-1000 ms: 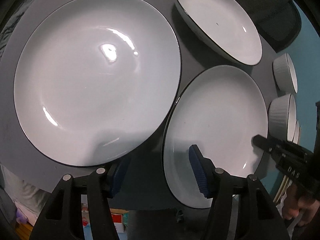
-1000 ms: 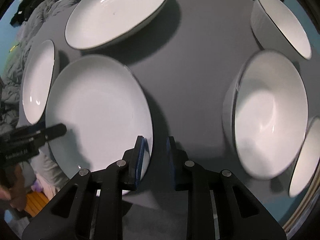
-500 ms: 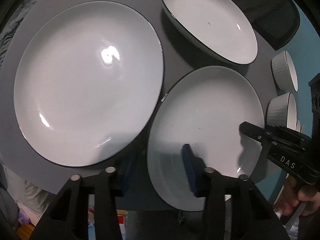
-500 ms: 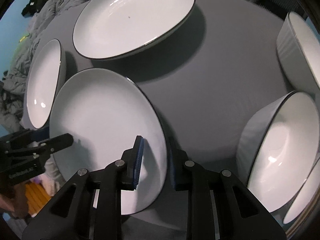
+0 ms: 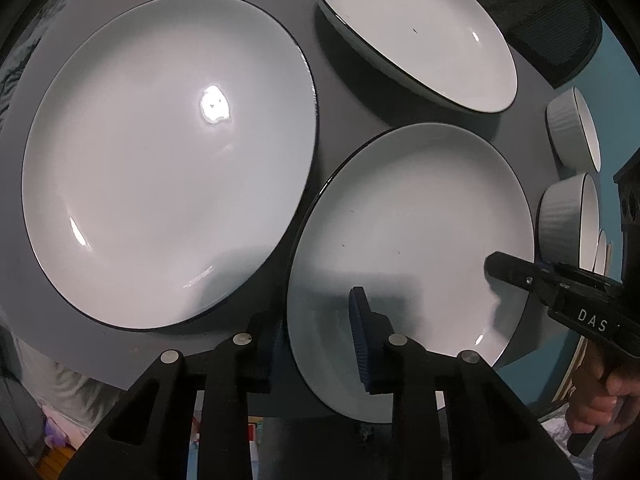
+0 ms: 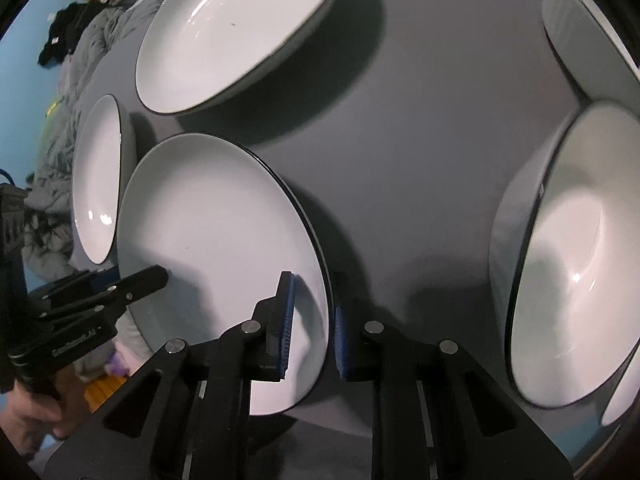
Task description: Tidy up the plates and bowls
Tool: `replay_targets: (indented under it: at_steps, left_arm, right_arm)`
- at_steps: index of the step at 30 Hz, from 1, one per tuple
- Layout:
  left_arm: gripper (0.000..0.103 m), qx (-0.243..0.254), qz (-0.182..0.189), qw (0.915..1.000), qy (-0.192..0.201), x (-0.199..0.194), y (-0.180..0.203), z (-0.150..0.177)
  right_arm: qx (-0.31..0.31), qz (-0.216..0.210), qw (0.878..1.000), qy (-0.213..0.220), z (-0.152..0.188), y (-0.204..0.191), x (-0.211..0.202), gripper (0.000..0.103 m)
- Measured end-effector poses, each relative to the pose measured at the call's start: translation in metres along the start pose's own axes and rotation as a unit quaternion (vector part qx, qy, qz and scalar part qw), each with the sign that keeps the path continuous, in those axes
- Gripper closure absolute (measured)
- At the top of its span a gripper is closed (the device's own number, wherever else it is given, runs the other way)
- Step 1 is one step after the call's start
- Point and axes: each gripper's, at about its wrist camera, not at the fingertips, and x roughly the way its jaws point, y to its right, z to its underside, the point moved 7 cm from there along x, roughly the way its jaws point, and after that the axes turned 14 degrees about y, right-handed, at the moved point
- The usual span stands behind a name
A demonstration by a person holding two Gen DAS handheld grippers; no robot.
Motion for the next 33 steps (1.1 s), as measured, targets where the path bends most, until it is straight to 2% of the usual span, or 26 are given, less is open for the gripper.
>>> replay_targets:
  at_steps: [9, 15, 19, 20, 25, 26, 33]
  left_arm:
    - [0.075, 0.009, 0.007, 0.9999, 0.010, 0.000, 0.014, -0.008]
    - [0.075, 0.023, 0.010, 0.9996, 0.013, 0.000, 0.014, -0.016]
    - [0.075, 0.016, 0.016, 0.9996, 0.015, -0.006, 0.032, -0.025]
    - [0.075, 0.017, 0.015, 0.9996, 0.017, -0.008, 0.033, -0.029]
    - [0.075, 0.020, 0.012, 0.9993, 0.028, -0.020, 0.029, -0.047]
    - [0.075, 0.020, 0.011, 0.9992, 0.032, -0.020, 0.029, -0.054]
    - [0.075, 0.020, 0.004, 0.9986, 0.049, -0.020, 0.032, -0.095]
  right_arm:
    - [0.036, -0.015, 0.999, -0.014, 0.015, 0.015, -0.005, 0.087]
    - [0.053, -0.020, 0.998, 0.000, 0.004, 0.025, -0.022, 0.088]
    - [0.047, -0.017, 0.999, 0.012, -0.005, 0.021, -0.032, 0.089]
    - [0.046, -0.018, 0.999, 0.014, 0.003, 0.015, -0.040, 0.089]
    - [0.035, -0.020, 0.999, 0.028, -0.008, 0.022, -0.056, 0.089]
    - [0.035, -0.020, 0.999, 0.029, -0.004, 0.012, -0.051, 0.089]
    - [0.030, -0.025, 0.998, 0.041, -0.030, 0.003, -0.050, 0.090]
